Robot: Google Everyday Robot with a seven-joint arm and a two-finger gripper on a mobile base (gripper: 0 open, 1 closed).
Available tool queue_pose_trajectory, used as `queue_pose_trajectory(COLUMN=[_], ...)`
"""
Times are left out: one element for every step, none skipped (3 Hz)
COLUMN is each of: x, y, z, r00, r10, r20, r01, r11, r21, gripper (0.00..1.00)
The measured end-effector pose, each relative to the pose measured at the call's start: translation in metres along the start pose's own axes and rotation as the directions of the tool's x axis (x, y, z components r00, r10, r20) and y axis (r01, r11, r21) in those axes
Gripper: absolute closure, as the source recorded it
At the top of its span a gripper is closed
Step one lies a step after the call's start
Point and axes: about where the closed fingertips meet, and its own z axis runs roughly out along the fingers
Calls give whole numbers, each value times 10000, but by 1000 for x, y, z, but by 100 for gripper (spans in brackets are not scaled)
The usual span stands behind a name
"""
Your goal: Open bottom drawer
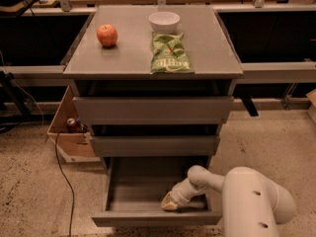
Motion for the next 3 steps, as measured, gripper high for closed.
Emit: queue_pose_trajectory(x=[-6, -3, -2], y=[13, 27, 28], z=[7, 14, 15], r00=[9999, 9998, 9997], r10=[-10, 189, 248], r20=[171, 14, -60], r01=[22, -185, -255], r11=[9974, 9873, 9840], r21=[-715, -1575, -1761], gripper=[100, 100, 100])
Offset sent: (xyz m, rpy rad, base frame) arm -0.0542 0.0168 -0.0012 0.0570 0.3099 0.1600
